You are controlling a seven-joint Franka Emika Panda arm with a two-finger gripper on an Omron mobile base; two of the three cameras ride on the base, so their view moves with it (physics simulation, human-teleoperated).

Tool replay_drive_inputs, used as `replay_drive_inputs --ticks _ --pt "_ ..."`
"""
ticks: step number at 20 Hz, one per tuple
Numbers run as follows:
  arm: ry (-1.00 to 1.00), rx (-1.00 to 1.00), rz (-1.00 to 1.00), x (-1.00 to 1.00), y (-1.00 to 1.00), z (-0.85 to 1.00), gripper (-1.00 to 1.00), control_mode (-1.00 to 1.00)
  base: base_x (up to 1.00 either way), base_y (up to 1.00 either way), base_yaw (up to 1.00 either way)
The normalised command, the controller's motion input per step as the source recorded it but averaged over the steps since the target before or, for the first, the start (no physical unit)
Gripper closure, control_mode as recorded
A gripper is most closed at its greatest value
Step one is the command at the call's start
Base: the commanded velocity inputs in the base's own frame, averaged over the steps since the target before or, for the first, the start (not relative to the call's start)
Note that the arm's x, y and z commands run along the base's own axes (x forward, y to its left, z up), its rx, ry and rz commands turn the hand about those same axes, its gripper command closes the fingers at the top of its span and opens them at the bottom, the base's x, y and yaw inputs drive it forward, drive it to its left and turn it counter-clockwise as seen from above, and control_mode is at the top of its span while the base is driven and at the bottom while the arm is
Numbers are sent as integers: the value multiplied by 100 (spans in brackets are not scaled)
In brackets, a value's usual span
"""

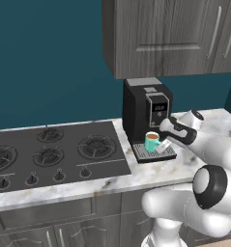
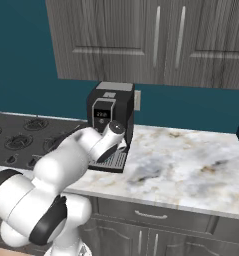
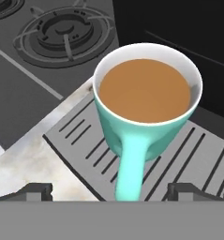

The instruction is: Pick up the brewed coffee from the coffee machine and place it next to the breakfast plate on the dining counter.

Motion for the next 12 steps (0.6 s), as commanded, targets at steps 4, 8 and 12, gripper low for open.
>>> replay_drive_inputs --ticks 4,8,12 --pt "0 1 2 15 0 -11 -100 -100 0 0 0" --pt "0 0 1 13 0 -11 -100 -100 0 0 0" --pt "0 0 1 11 0 -14 -100 -100 0 0 0"
